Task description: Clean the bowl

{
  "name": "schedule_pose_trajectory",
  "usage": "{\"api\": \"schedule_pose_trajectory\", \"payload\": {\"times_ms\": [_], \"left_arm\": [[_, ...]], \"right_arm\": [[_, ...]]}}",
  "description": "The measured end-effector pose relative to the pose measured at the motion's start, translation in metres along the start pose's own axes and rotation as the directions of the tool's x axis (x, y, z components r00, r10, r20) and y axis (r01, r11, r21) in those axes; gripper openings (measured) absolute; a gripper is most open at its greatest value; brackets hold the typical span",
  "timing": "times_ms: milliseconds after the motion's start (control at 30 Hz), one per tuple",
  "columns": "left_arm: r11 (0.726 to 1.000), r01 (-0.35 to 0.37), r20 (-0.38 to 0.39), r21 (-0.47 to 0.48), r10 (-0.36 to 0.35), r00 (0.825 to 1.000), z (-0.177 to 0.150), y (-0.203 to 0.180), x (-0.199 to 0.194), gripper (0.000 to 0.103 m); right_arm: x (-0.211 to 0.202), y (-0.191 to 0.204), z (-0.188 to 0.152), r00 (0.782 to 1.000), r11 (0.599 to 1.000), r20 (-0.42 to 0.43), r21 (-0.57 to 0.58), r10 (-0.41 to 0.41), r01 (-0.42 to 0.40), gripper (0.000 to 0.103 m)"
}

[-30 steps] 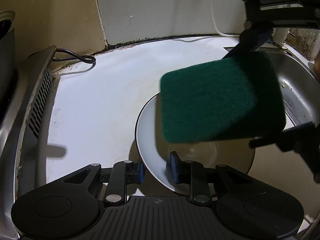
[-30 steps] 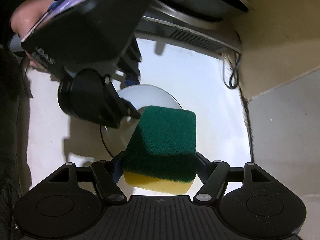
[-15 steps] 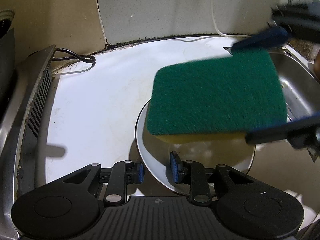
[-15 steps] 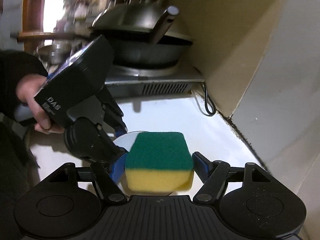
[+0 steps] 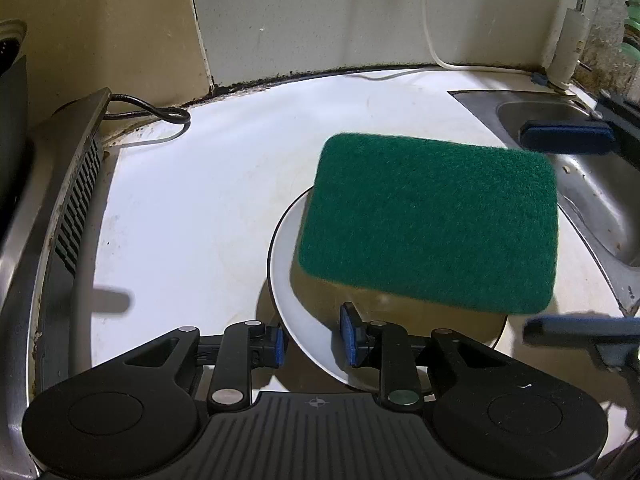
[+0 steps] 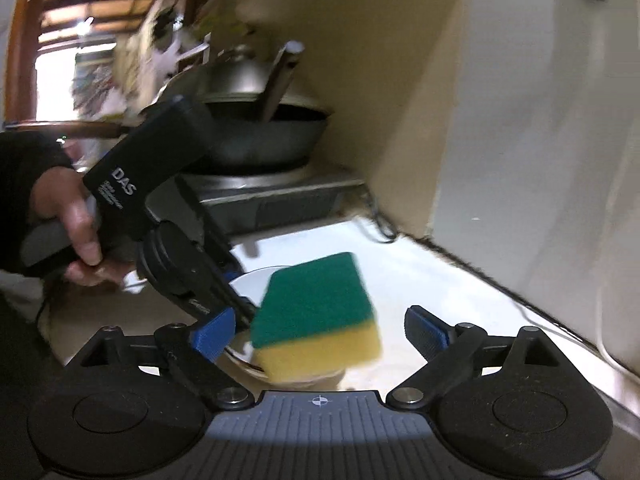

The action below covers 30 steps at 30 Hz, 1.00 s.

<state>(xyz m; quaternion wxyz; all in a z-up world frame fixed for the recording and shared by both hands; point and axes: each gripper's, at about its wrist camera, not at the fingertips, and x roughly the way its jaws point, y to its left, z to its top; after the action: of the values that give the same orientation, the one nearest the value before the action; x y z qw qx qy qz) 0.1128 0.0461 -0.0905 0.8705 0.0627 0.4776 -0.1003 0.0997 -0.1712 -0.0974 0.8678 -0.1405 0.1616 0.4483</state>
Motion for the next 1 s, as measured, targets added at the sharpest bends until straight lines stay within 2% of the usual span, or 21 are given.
{"api": "schedule_pose_trajectory", "payload": {"times_ms": [67, 167, 267, 333, 367, 467, 500, 567, 633, 700, 800, 900, 1000], "left_arm": [[1.0, 0.001, -0.002, -0.002, -0.001, 1.0, 0.0, 0.0, 0.0, 0.029], [1.0, 0.003, -0.005, -0.002, -0.003, 1.0, 0.0, 0.0, 0.0, 0.029], [1.0, 0.005, -0.007, 0.005, -0.005, 1.0, 0.0, 0.0, 0.0, 0.029], [1.0, 0.007, -0.008, 0.005, -0.007, 1.0, 0.0, 0.0, -0.001, 0.029], [1.0, 0.007, -0.008, 0.005, -0.007, 1.0, 0.0, 0.0, 0.0, 0.029], [1.0, 0.005, -0.006, 0.002, -0.005, 1.0, 0.0, 0.0, 0.0, 0.029], [1.0, 0.005, -0.006, -0.004, -0.005, 1.0, 0.0, 0.001, 0.0, 0.029], [1.0, 0.001, -0.008, -0.019, -0.001, 1.0, 0.0, 0.004, 0.001, 0.029], [1.0, -0.004, -0.008, -0.02, 0.004, 1.0, -0.001, 0.005, 0.001, 0.029], [1.0, -0.008, -0.008, -0.016, 0.008, 1.0, -0.001, 0.006, 0.0, 0.029], [1.0, -0.008, -0.008, -0.016, 0.008, 1.0, -0.001, 0.006, 0.0, 0.029], [1.0, -0.008, -0.006, -0.012, 0.008, 1.0, -0.001, 0.006, 0.001, 0.03], [1.0, -0.006, -0.002, -0.008, 0.006, 1.0, -0.001, 0.006, 0.002, 0.03]], "right_arm": [[0.001, 0.005, -0.009, 0.998, 0.999, 0.03, -0.022, -0.048, 0.048, 0.093], [0.007, 0.018, -0.016, 0.997, 0.994, 0.047, -0.094, -0.057, 0.062, 0.093], [0.011, 0.026, -0.011, 0.996, 0.973, 0.052, -0.216, -0.072, 0.082, 0.093], [0.013, 0.028, -0.002, 0.999, 0.945, 0.024, -0.322, -0.049, 0.054, 0.093], [0.013, 0.026, 0.005, 1.0, 0.942, -0.013, -0.335, -0.012, 0.007, 0.093], [0.017, 0.015, 0.018, 0.996, 0.965, -0.061, -0.25, 0.069, -0.082, 0.093], [0.019, 0.012, 0.021, 0.995, 0.976, -0.065, -0.2, 0.078, -0.089, 0.092], [0.023, 0.009, 0.022, 0.994, 0.985, -0.08, -0.152, 0.071, -0.083, 0.084], [0.027, 0.003, 0.022, 0.99, 0.993, -0.104, -0.065, 0.091, -0.098, 0.048], [0.027, -0.005, 0.022, 0.986, 0.992, -0.11, 0.055, 0.122, -0.116, 0.039], [0.029, -0.02, 0.023, 0.983, 0.96, -0.093, 0.247, 0.158, -0.131, 0.039], [0.03, -0.035, 0.033, 0.984, 0.893, -0.053, 0.429, 0.171, -0.132, 0.039], [0.034, -0.032, 0.046, 0.99, 0.899, -0.056, 0.428, 0.131, -0.094, 0.039]]}}
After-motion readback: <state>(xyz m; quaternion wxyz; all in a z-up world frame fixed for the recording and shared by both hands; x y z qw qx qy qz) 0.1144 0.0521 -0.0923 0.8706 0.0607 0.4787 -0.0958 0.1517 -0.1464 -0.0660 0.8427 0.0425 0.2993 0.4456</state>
